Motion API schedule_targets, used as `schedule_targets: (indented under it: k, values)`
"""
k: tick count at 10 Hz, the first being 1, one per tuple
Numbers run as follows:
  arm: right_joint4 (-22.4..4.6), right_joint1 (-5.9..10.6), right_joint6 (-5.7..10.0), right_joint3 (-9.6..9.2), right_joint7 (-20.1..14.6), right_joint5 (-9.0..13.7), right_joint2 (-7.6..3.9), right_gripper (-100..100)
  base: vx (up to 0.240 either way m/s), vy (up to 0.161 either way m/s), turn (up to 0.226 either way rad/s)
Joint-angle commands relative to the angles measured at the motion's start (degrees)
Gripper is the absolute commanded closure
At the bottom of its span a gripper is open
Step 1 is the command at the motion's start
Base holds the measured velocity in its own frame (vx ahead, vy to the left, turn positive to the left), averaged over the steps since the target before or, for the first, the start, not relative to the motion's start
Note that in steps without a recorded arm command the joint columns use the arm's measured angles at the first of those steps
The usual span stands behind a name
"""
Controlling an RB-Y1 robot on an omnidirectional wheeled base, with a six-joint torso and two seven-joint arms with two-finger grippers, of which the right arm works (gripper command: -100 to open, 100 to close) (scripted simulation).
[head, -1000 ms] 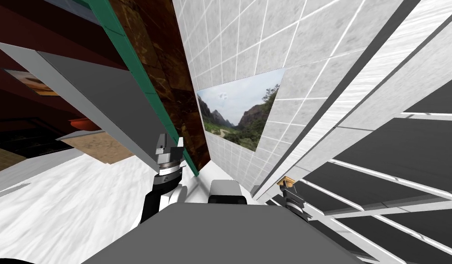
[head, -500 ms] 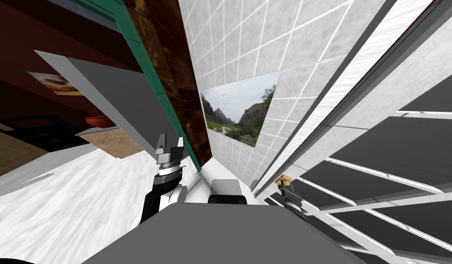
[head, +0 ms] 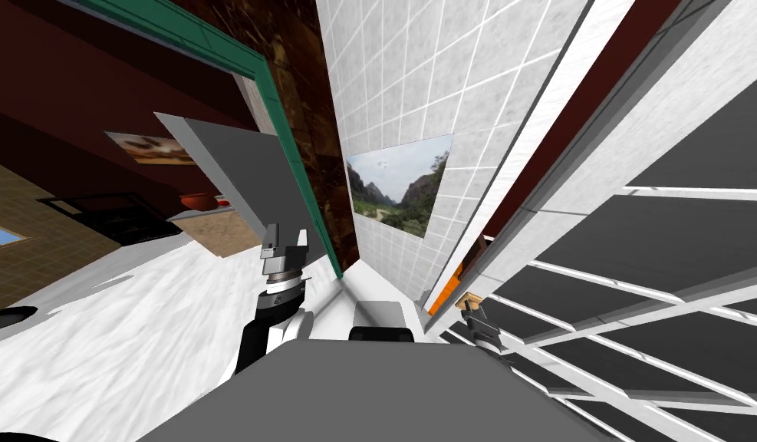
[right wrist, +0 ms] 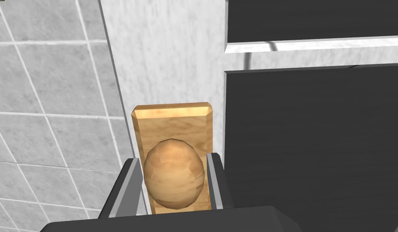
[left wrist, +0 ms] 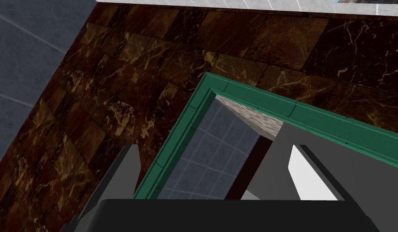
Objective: Pull the door open
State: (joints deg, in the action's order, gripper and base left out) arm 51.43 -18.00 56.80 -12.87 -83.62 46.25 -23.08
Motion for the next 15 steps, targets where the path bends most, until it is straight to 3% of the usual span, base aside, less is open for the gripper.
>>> schedule_targets:
  k: [1,6,8,14,15]
  values:
    - [0.45,-0.46,0.54,-1.22,-0.57,-0.80,-0.47,100,-0.187,-0.018,0.067]
    - [1.95,-1.99,2.34,-5.33,-2.49,-3.49,-2.07,100,-0.243,-0.009,0.062]
    - [1.83,-1.72,2.55,-5.55,-2.57,-3.69,-2.07,100,-0.190,0.015,0.040]
    - [2.53,-3.96,6.21,-11.17,-5.63,-7.24,-4.85,100,-0.247,-0.025,0.082]
    - [2.66,-3.71,5.70,-10.58,-5.16,-6.89,-4.62,100,-0.112,-0.013,0.025]
